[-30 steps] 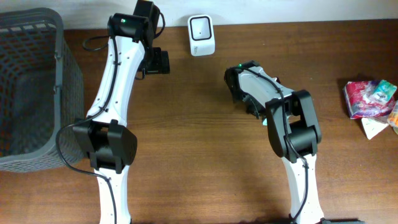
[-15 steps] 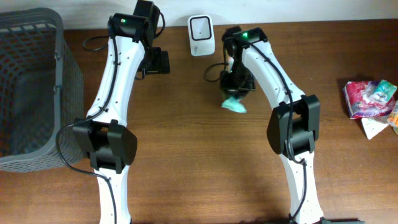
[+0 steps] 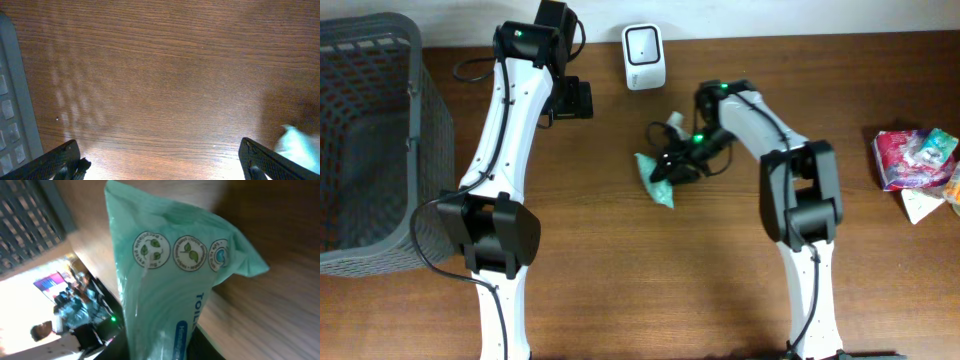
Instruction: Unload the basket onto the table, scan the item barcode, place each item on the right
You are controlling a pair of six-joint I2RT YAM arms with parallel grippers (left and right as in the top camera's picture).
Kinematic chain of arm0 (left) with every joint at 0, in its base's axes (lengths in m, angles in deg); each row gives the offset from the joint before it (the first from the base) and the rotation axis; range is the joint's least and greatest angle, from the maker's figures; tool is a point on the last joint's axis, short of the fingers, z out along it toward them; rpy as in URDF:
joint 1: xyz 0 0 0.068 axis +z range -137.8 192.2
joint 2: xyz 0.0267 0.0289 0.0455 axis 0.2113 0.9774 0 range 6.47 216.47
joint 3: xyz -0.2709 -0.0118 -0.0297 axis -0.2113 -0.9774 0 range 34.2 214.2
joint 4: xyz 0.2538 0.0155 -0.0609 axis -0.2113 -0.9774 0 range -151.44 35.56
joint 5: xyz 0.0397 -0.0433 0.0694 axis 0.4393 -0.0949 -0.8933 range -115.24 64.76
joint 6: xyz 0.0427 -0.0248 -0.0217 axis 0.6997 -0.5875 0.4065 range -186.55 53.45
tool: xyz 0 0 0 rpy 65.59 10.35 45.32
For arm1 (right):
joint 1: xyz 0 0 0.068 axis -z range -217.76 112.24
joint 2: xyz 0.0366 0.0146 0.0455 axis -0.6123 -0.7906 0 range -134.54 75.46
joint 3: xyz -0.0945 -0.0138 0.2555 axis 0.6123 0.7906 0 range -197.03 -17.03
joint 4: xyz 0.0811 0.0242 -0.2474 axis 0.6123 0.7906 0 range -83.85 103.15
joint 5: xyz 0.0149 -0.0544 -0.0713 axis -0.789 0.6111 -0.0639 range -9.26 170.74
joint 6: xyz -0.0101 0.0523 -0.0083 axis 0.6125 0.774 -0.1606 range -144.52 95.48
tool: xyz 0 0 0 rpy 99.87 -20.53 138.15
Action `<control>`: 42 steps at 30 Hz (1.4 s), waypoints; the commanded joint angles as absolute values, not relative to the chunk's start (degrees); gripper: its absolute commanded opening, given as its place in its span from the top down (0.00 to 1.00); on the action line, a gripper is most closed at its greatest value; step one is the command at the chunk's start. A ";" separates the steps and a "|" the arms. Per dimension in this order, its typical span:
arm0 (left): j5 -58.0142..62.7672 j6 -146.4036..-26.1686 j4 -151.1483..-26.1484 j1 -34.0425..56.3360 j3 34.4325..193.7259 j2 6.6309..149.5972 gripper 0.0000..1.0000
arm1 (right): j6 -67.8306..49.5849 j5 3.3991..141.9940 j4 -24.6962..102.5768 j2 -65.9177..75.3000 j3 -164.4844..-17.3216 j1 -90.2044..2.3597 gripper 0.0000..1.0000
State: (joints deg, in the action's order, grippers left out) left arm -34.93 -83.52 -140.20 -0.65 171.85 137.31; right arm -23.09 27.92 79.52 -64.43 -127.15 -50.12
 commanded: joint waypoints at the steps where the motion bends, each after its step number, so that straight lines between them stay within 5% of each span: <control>1: -35.39 -84.09 -140.24 -0.75 172.57 137.84 0.01 | -22.02 32.05 79.89 -64.52 -125.56 -44.33 0.56; 5: -35.39 -84.09 -140.24 -0.75 172.57 137.84 0.01 | -20.18 39.53 82.36 -64.41 -126.28 -39.80 0.35; 13: -35.41 -84.09 -140.24 -0.75 172.57 137.84 0.01 | -24.14 48.91 96.39 -64.41 -139.02 -36.81 0.29; 20: -35.39 -84.09 -140.24 -0.75 172.57 137.84 0.01 | -24.55 60.34 95.60 -64.48 -137.14 -41.31 0.17; 25: -35.39 -84.09 -140.24 -0.75 172.57 137.84 0.01 | -28.12 58.65 90.32 -64.48 -129.67 -40.72 0.17; 31: -35.39 -84.09 -140.24 -0.75 172.57 137.84 0.01 | -39.24 37.93 87.23 -64.48 -123.17 -38.80 0.18; 38: -35.39 -84.09 -140.24 -0.75 172.57 137.84 0.01 | -40.53 33.96 80.85 -64.48 -117.82 -41.59 0.37; 40: -35.39 -84.09 -140.24 -0.75 172.57 137.84 0.01 | -38.96 33.96 78.75 -64.48 -116.42 -41.97 0.69; 42: -35.39 -84.09 -140.24 -0.75 172.57 137.84 0.01 | -37.30 33.61 78.21 -64.45 -116.36 -41.92 0.86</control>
State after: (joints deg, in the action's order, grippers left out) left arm -34.93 -83.52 -140.22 -0.65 171.85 137.31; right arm -38.83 31.49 79.28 -63.14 -117.73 -41.46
